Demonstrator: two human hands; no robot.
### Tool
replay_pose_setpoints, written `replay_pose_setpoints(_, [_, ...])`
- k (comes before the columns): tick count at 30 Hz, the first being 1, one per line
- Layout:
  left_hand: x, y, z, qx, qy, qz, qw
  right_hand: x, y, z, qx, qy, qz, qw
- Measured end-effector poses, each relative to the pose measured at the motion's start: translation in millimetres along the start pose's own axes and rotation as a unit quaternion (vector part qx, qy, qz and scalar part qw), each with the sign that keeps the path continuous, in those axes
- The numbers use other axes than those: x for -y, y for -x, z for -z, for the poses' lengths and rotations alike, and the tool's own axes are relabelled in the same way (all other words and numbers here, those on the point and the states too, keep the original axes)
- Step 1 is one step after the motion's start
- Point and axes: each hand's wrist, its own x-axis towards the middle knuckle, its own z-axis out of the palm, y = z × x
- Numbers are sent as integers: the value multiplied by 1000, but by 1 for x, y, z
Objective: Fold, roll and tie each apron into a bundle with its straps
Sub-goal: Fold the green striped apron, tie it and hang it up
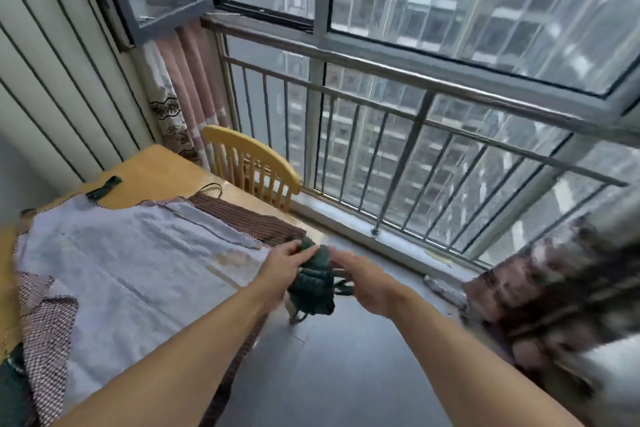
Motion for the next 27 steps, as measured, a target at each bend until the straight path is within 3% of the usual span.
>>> replay_pose_setpoints(3, [10,25,-82,71,-68,-14,995,-3,52,55,-102,-102,11,989])
replay_pose_setpoints(6, [31,60,-164,135,-130,-31,982,2,120,105,-146,-132,43,980])
replay_pose_setpoints(10, [45,97,-246,154,-160,-60,973,15,201,161,-224,-153,78,959])
replay_pose_setpoints(15, [48,124,-324,226,-265,-103,932,49,304,210,-281,-55,140,948])
replay_pose_setpoints(19, [40,136,-385,268,-293,-116,911,84,382,244,-366,-35,230,901])
replay_pose_setpoints(23, [23,144,-440,317,-290,-121,895,101,440,274,-417,165,204,870])
replay_pose_setpoints(25, [10,150,-472,355,-289,-144,877,110,464,296,-469,363,127,795])
replay_pose_setpoints(27, [1,152,-500,372,-319,-171,855,119,483,316,-520,533,38,666])
